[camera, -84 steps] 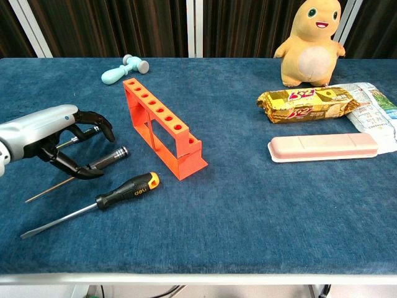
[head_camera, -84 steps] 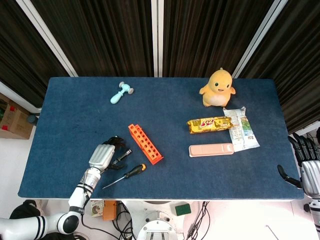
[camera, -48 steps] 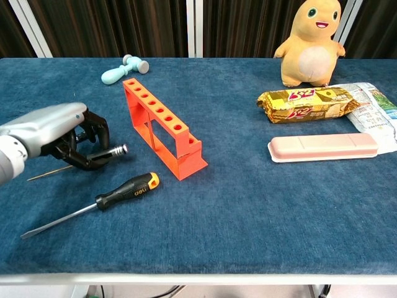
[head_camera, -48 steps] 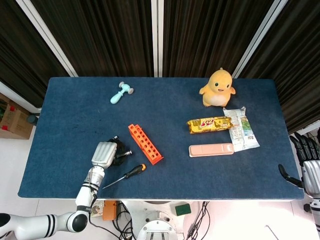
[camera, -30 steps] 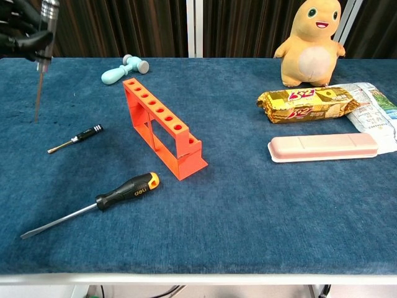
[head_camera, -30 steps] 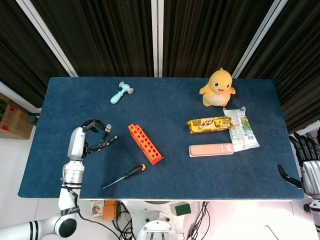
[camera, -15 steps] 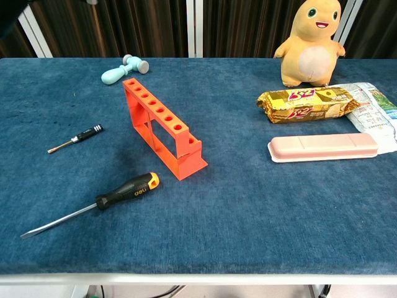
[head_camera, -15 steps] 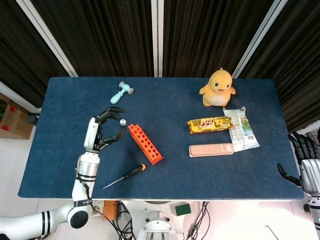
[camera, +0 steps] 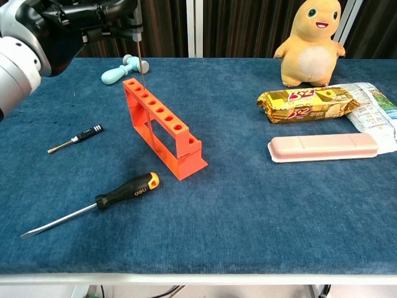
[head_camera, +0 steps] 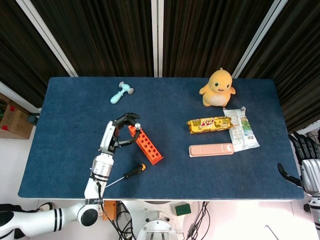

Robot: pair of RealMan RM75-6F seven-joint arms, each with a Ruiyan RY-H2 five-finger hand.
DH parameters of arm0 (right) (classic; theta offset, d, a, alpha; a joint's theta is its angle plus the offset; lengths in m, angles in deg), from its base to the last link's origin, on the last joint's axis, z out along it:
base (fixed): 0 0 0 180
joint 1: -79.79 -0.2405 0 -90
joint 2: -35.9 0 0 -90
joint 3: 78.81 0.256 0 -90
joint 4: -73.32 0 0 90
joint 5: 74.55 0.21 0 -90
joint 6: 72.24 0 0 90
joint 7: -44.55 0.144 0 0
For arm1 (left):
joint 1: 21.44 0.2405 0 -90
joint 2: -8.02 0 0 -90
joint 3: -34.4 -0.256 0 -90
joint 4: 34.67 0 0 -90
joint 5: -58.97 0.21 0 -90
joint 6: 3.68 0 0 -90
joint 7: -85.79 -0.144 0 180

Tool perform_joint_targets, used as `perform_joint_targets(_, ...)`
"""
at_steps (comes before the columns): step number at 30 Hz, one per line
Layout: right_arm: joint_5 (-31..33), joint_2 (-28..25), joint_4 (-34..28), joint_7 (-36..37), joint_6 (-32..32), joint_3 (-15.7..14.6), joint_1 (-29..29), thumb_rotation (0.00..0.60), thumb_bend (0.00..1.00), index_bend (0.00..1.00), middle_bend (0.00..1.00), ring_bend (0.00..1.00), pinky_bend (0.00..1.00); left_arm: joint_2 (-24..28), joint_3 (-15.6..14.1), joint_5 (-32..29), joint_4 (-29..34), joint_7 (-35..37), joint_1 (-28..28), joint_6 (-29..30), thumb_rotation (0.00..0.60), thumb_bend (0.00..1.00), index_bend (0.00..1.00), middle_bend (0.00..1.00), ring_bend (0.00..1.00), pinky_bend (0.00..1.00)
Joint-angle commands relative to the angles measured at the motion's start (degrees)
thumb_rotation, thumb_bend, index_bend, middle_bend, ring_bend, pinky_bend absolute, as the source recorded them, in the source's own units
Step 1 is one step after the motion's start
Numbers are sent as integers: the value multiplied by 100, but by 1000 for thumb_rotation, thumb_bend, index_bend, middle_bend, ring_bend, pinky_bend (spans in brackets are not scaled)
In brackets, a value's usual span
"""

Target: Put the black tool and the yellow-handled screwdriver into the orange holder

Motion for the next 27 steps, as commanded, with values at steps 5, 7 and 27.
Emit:
perform_joint_targets(5, 0, -14, 9, 37, 1, -1, -1, 600, 327, 0, 0, 0, 0, -103, 52, -56, -118, 44, -70, -68, 600, 369, 578, 357, 272, 394)
perform_joint_targets(7, -4, -14, 9, 43, 15, 1, 3, 600, 327, 0, 0, 0, 0, -131, 67, -71, -170, 55, -92, -90, 600, 370, 580, 357, 272, 394)
perform_joint_targets(27, 15, -2, -8, -32, -35, -4, -16, 600, 327, 0, 0, 0, 0, -57, 54, -90, -381, 148, -59, -155, 600, 370, 583, 357, 273, 394)
